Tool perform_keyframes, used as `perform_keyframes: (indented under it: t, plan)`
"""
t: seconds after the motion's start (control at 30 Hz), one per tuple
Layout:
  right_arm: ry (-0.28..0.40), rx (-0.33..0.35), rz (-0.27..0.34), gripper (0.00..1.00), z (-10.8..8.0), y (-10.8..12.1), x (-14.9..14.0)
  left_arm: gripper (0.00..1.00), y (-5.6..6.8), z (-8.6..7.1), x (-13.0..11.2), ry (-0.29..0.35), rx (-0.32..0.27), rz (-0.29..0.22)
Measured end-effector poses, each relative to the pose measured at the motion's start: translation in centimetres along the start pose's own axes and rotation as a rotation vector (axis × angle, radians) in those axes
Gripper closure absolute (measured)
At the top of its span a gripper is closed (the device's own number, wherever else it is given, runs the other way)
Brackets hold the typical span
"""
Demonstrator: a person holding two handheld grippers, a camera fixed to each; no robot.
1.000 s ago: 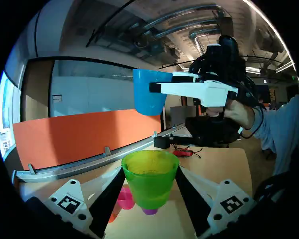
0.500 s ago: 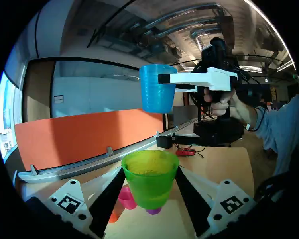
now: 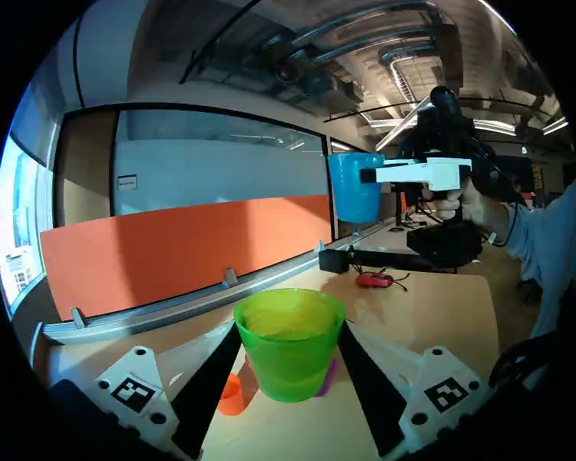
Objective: Pour water
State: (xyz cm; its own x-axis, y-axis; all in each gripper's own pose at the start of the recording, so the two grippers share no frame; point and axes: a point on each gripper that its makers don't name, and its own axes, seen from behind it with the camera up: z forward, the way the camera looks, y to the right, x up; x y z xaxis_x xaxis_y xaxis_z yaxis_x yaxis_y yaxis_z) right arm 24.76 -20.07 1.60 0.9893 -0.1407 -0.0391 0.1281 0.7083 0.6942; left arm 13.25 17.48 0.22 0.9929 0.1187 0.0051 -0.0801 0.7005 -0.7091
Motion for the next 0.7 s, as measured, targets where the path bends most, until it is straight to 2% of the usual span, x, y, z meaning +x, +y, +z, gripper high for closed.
perform_keyframes:
  t: [0.3,0.7]
  plan:
    - [-0.029,-0.043,-0.004,0.10,-2.4,2.4,-2.4,0.15,-1.3,-1.0,-1.0,-0.026,0.033,0.001]
    - [-0.037,-0.017,-0.023,0.10,-2.8,2.2,-4.3,0.15,-1.8,-1.2,-2.6,-0.076,0.041,0.009]
